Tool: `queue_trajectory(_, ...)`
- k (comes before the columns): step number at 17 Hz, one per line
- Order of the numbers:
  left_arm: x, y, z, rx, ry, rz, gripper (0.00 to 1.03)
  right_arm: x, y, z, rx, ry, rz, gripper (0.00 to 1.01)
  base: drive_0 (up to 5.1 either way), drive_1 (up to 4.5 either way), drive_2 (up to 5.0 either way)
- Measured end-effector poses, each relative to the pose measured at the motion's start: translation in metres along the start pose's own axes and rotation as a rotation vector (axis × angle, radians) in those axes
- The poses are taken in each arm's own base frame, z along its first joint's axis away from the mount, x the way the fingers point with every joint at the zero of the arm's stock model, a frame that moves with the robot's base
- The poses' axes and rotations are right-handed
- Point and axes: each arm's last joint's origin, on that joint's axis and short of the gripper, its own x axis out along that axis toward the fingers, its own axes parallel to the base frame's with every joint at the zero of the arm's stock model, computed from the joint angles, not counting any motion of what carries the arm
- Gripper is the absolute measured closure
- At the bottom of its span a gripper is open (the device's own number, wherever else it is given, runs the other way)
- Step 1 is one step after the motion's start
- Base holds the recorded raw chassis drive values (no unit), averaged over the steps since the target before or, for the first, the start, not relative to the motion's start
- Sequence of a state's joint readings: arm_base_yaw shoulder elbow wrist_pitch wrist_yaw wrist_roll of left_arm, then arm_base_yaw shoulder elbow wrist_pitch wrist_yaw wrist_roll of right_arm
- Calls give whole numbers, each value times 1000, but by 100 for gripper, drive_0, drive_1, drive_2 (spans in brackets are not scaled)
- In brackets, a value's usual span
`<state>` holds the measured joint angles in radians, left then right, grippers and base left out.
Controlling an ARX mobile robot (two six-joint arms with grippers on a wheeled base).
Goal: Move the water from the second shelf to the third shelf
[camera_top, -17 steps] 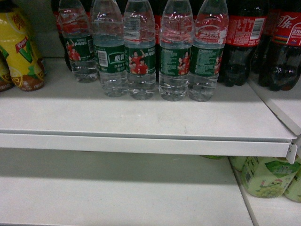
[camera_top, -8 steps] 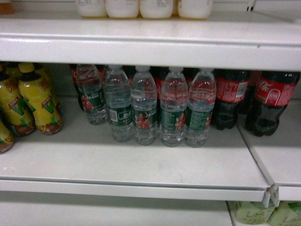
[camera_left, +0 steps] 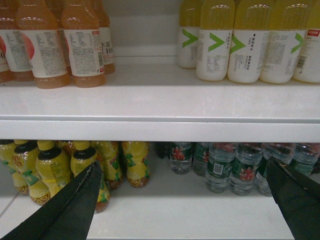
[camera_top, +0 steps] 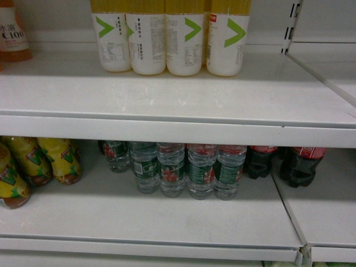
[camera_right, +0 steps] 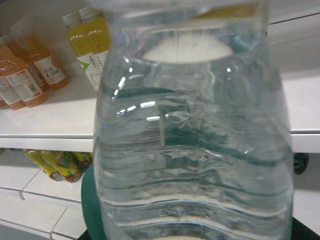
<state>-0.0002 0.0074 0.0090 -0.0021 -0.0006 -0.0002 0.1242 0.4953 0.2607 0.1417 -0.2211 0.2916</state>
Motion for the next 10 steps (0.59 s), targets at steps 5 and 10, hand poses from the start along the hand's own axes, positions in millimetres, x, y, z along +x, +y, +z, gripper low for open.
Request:
queue_trajectory(5, 0, 0, 0, 0, 1, 0, 5, 0, 0, 0, 1, 2, -1, 59, 0, 0, 0)
queue_trajectory(10, 0, 0, 0, 0, 2, 0, 5, 0, 0, 0, 1, 2, -1, 59, -84, 47, 47)
